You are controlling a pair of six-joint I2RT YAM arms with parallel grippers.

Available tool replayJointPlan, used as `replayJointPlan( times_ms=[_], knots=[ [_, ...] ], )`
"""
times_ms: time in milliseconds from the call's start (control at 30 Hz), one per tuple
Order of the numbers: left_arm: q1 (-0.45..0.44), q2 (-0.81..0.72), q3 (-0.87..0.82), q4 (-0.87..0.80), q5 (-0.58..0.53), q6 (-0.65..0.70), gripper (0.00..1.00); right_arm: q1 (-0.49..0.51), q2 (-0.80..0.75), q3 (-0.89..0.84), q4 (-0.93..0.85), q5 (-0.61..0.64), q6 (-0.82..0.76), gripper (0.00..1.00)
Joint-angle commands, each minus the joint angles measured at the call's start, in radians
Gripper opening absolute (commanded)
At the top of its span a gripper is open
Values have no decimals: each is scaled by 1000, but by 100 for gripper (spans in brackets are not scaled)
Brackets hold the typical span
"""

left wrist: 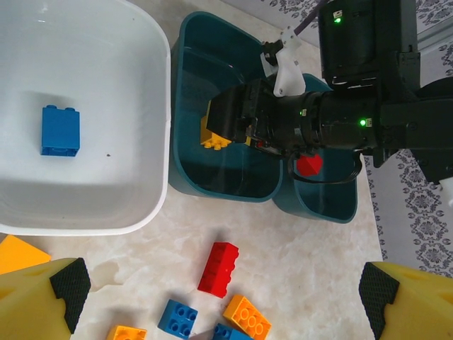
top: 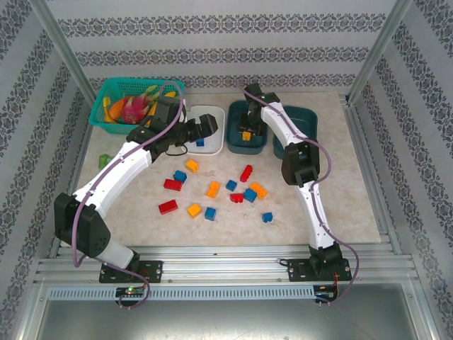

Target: Sort the legos into containers by color

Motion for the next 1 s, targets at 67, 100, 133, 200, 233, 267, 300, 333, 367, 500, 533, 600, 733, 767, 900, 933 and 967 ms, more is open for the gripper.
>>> replayJointPlan(
  times_ms=[67, 100, 133, 200, 233, 267, 300, 333, 367, 500, 533, 600, 733, 767, 900, 933, 967],
  knots=[
    [18, -64, -7, -59, -31, 28, 100, 5, -129, 43, -21, -19, -10, 60],
    [18, -72, -7, -83, -38, 28, 99, 8, -158, 41, -18, -18, -14, 60],
    [18, -82, -8, -108, -48, 26, 99, 13, -199, 34, -12, -16, -19, 60],
    [18, -107, -15, -153, -67, 27, 99, 20, -273, 3, 6, -13, -27, 59],
    [18, -122, -22, -176, -82, 25, 99, 25, -321, -25, 21, -14, -29, 59],
    [18, -138, -28, -205, -94, 21, 99, 28, -376, -71, 46, -20, -28, 59],
    [18, -152, -33, -226, -103, 23, 99, 32, -425, -114, 71, -27, -28, 59],
    [19, -167, -41, -249, -112, 23, 98, 38, -484, -176, 106, -31, -27, 59],
    [20, -183, -50, -271, -119, 21, 98, 48, -547, -240, 138, -33, -31, 59],
    [23, -242, -90, -342, -143, 19, 98, 101, -775, -500, 255, -19, -65, 58],
    [22, -256, -103, -356, -147, 21, 97, 114, -847, -588, 304, -19, -64, 58],
    [23, -281, -134, -375, -152, 28, 97, 134, -980, -775, 403, -36, -45, 58],
    [22, -297, -193, -407, -166, 89, 96, 190, -1226, -1149, 603, -95, -6, 60],
    [22, -287, -201, -414, -174, 119, 96, 209, -1280, -1257, 646, -115, 9, 61],
    [22, -227, -236, -419, -221, 242, 95, 280, -1456, -1569, 822, -130, 75, 65],
    [23, -201, -243, -410, -226, 281, 94, 296, -1496, -1643, 879, -135, 92, 67],
    [22, -171, -248, -402, -230, 320, 94, 309, -1529, -1715, 926, -141, 113, 69]
  ],
)
